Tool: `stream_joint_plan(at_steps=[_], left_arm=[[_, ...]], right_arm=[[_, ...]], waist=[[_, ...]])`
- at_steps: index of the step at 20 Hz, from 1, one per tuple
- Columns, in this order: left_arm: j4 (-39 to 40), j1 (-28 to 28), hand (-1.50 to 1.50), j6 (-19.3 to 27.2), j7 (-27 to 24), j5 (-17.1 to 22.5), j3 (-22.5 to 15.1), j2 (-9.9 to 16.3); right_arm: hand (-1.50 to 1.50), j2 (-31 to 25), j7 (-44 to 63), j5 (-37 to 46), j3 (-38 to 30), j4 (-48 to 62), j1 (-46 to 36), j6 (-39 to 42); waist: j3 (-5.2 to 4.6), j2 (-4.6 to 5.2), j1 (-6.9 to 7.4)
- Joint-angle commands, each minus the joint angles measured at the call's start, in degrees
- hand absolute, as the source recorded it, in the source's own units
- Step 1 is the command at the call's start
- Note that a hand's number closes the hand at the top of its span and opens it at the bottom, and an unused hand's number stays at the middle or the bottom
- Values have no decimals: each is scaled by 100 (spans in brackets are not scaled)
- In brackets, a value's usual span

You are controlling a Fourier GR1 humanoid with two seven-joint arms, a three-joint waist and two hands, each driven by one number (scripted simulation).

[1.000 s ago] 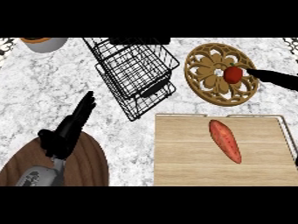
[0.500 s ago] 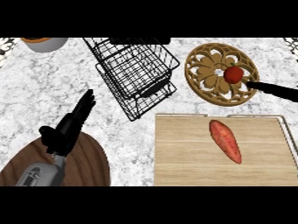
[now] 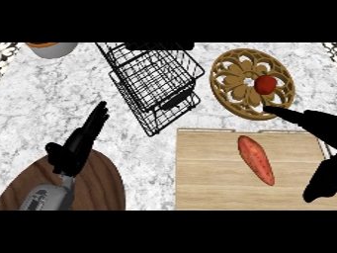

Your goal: Pick the sweet potato from the tray and place it in the tiered basket

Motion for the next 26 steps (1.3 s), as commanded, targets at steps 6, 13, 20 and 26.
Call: stream_joint_plan(at_steps=[6, 13, 20, 26], left_arm=[[307, -309, 0, 87, 21, -342, 158, -449], [-460, 126, 0, -229, 390, -320, 284, -257], [-275, 28, 0, -72, 245, -723, 336, -646], [181, -19, 0, -310, -71, -854, 480, -597]], right_arm=[[-150, 1071, -486, 1295, 210, 365, 351, -136], [-150, 1036, -1310, 1987, -154, 1115, 668, -105], [-150, 1424, -1577, 2406, -389, 1360, 574, 254], [-150, 1855, -1943, 2944, -200, 1980, 339, 1]], waist=[[0, 1, -17], [1, -3, 3], [0, -1, -9], [0, 4, -4]])
